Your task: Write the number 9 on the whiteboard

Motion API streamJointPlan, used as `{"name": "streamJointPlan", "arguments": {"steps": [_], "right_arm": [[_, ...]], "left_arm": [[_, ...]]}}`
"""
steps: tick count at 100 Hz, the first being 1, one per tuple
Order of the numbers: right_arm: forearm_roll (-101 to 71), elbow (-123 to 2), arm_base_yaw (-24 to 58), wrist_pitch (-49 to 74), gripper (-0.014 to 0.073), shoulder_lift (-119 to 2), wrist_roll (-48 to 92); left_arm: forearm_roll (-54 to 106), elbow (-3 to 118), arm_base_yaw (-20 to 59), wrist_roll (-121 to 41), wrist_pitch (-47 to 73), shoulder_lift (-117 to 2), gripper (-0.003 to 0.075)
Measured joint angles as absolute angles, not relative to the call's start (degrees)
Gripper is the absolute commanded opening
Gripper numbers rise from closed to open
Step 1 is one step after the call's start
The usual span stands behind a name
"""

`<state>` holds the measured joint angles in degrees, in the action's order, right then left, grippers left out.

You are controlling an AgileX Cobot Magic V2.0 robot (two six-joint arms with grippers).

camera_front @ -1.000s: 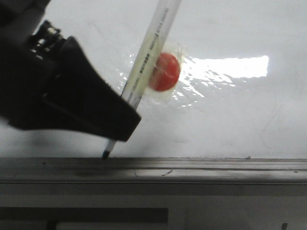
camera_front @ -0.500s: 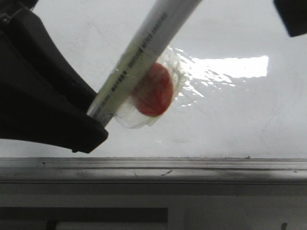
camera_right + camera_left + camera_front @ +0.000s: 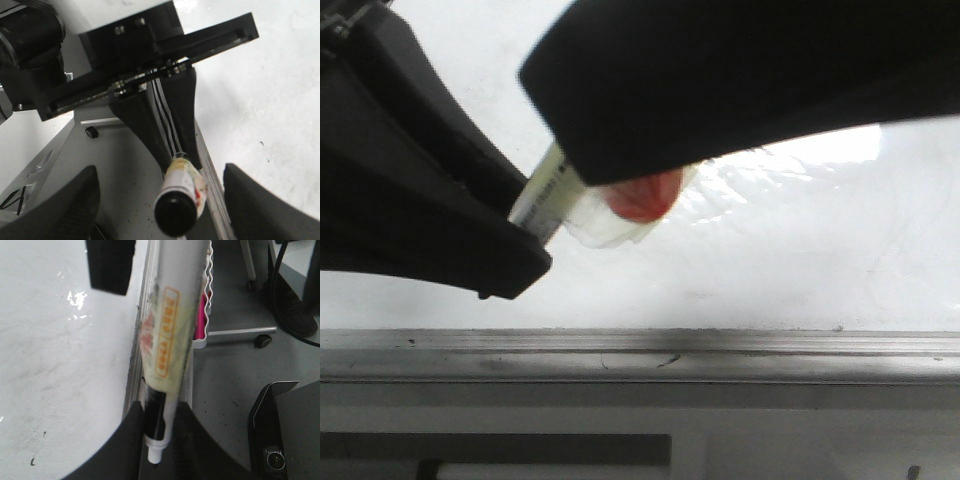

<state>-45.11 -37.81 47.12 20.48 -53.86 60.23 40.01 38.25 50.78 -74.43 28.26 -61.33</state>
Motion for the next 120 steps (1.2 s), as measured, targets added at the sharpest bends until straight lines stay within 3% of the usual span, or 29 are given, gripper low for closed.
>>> {"name": "streamJointPlan", "arguments": {"steps": [12, 24, 38, 50, 60, 65, 72, 73, 85, 89, 103, 120], "right_arm": [[-46.27, -38.74, 47.77, 20.23, 0.0447, -55.45, 60.23], [-46.55, -39.78, 47.91, 20.16, 0.0363, -56.70, 60.34], [-46.75, -39.93, 47.91, 21.29, 0.0175, -58.62, 60.45], [-46.40, -39.93, 47.91, 21.06, -0.0072, -59.40, 60.69], [-46.42, -40.02, 47.91, 20.19, -0.0061, -59.29, 61.21], [-46.42, -40.02, 47.91, 20.08, -0.0061, -59.29, 61.21], [-46.42, -40.34, 47.78, 21.34, -0.0061, -59.29, 60.25], [-46.42, -40.46, 47.77, 21.60, -0.0061, -59.29, 59.86], [-43.62, -43.77, 46.31, 27.81, -0.0060, -59.29, 53.06], [-41.04, -45.82, 45.78, 31.50, -0.0060, -59.29, 49.59], [-25.45, -55.37, 44.90, 46.91, -0.0059, -59.29, 32.24], [-3.85, -68.08, 44.96, 62.69, -0.0039, -59.29, 14.07]], "left_arm": [[40.01, 38.25, 50.78, -74.43, 28.26, -61.33, -0.0020], [40.01, 38.25, 50.78, -74.43, 28.26, -61.33, -0.0020], [39.78, 38.25, 50.78, -74.54, 28.75, -61.33, -0.0020], [40.04, 38.14, 50.93, -74.59, 30.44, -61.33, -0.0020], [41.22, 38.14, 50.93, -73.57, 30.74, -61.33, -0.0015], [41.69, 38.14, 50.93, -72.96, 30.74, -61.33, 0.0024], [42.85, 38.05, 50.93, -72.02, 31.11, -61.10, 0.0150], [42.85, 38.05, 50.78, -71.83, 31.25, -61.12, 0.0202], [45.13, 38.01, 50.30, -67.74, 31.80, -57.66, 0.0483], [45.56, 38.01, 50.03, -65.56, 31.39, -56.03, 0.0525], [46.03, 38.13, 47.77, -59.78, 28.81, -47.80, 0.0496], [45.90, 38.22, 43.65, -56.96, 28.57, -36.62, 0.0358]]}}
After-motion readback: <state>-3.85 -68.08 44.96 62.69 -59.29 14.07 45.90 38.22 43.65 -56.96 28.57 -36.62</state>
